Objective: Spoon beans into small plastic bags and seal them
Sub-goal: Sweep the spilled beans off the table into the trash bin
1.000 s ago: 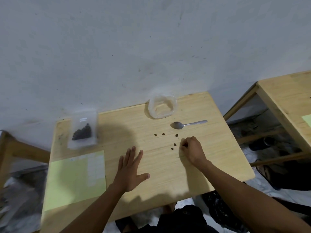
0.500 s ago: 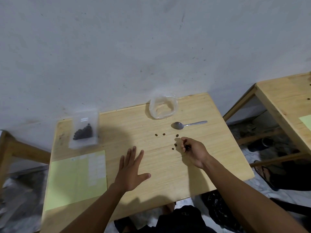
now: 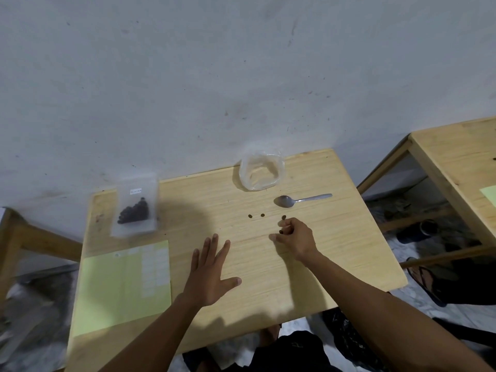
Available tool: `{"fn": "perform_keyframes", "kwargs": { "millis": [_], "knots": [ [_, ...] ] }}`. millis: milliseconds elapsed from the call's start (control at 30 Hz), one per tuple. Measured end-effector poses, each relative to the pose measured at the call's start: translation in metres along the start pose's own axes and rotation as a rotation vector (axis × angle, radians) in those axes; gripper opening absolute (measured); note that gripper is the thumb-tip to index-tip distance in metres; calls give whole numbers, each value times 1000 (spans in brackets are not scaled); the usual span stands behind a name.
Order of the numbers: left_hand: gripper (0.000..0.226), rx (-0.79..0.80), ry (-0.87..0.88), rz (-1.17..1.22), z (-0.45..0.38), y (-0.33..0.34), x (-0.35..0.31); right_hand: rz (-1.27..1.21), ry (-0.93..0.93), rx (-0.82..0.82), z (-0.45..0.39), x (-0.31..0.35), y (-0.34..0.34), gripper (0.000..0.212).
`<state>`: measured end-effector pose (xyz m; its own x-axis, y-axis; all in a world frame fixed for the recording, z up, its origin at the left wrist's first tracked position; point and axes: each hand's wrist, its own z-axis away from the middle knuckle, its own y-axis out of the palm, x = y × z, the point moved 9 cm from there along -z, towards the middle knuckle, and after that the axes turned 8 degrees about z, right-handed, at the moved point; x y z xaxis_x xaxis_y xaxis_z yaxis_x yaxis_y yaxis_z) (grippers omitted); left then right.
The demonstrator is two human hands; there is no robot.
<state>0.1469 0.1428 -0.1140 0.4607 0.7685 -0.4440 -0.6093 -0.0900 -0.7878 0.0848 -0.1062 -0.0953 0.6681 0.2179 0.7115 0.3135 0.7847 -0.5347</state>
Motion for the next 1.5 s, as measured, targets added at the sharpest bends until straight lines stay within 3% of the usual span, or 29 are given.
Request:
{"fn": "perform_keyframes", "kwargs": {
  "millis": [67, 167, 233, 333, 433, 567, 700, 767, 933, 1033, 1133, 1200, 1500],
  "knots": [
    [99, 1, -4, -3, 0, 0, 0, 132, -38, -12, -5, 3, 10, 30],
    [99, 6, -9, 6, 0, 1, 1, 276, -140, -81, 5, 16, 16, 4],
    [99, 7, -7, 9, 0, 1, 1, 416, -200, -146, 10, 15, 17, 15],
    [98, 4, -2, 16, 0, 1, 1, 601, -316, -102, 12, 18, 24, 20],
    [98, 5, -1, 16, 0, 1, 2, 546, -283, -27, 7, 19, 24, 24],
    [98, 6, 0, 26, 0, 0, 2, -6, 29, -53, 4, 3, 11, 17],
    [98, 5, 3, 18, -1, 1, 2, -830, 283, 285, 15, 5, 28, 18],
    [98, 1, 5, 16, -1, 1, 3, -1168, 358, 358, 19, 13, 29, 11],
    [98, 2, 4, 10, -1, 2, 4, -1331, 356, 385, 18, 24, 29, 16],
    [98, -3, 6, 28, -1, 1, 3, -1138, 313, 319, 11, 24, 21, 16],
    [98, -7, 5, 28, -1, 1, 3, -521, 218, 53, -11, 5, -5, 12],
    [98, -3, 5, 30, 0, 1, 3, -280, 190, -67, -23, -6, -17, 10],
    [99, -14, 8, 24, 0, 1, 2, 116, 45, -125, -39, 10, -15, 12]
  ]
}}
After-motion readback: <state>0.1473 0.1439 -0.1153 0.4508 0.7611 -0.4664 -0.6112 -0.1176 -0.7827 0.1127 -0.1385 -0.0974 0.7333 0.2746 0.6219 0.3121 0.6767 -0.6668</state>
